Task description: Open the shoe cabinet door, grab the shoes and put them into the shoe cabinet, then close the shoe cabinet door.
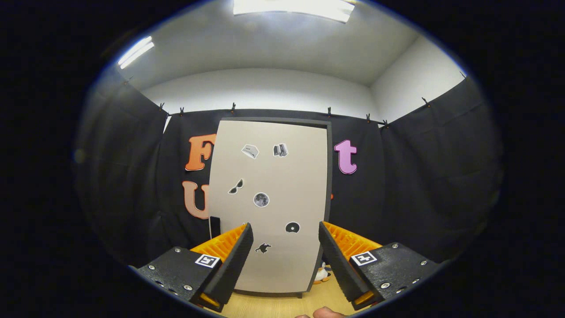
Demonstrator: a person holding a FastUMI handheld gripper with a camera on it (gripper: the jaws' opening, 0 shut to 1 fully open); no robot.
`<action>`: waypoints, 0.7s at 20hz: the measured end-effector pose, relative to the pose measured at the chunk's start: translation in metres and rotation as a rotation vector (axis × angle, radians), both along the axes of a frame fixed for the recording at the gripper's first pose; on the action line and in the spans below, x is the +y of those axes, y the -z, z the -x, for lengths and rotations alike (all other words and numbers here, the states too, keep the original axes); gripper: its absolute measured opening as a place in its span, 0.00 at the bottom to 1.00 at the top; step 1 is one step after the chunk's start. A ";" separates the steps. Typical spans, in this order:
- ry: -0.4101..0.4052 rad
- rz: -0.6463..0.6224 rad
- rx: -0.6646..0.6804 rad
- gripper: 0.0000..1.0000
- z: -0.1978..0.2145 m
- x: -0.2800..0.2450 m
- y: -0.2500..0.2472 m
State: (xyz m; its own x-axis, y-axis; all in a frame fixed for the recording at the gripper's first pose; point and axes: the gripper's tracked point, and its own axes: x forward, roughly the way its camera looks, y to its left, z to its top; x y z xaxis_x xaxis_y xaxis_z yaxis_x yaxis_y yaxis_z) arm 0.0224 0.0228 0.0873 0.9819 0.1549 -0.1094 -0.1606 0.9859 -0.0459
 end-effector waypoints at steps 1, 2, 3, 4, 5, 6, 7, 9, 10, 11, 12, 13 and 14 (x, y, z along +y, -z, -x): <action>0.002 0.004 -0.009 0.93 0.005 -0.005 -0.004; 0.007 0.007 -0.015 0.93 0.010 -0.010 -0.007; 0.011 0.008 -0.018 0.93 0.015 -0.016 -0.010; 0.015 0.008 -0.021 0.93 0.019 -0.021 -0.014; 0.019 0.008 -0.026 0.93 0.023 -0.026 -0.017; 0.019 0.008 -0.033 0.93 0.027 -0.031 -0.020; 0.018 0.007 -0.040 0.93 0.029 -0.035 -0.022; 0.013 -0.008 -0.047 0.93 0.036 -0.041 -0.026; 0.008 -0.013 -0.049 0.93 0.038 -0.042 -0.025; 0.004 -0.015 -0.050 0.93 0.038 -0.044 -0.025; 0.000 -0.017 -0.052 0.93 0.039 -0.045 -0.025; -0.001 -0.018 -0.056 0.93 0.040 -0.047 -0.026; -0.002 -0.021 -0.060 0.93 0.039 -0.048 -0.027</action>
State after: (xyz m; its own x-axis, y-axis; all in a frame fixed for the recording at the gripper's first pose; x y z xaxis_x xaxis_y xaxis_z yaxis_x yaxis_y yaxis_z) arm -0.0162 -0.0248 0.1139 0.9862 0.1584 -0.0472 -0.1601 0.9865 -0.0351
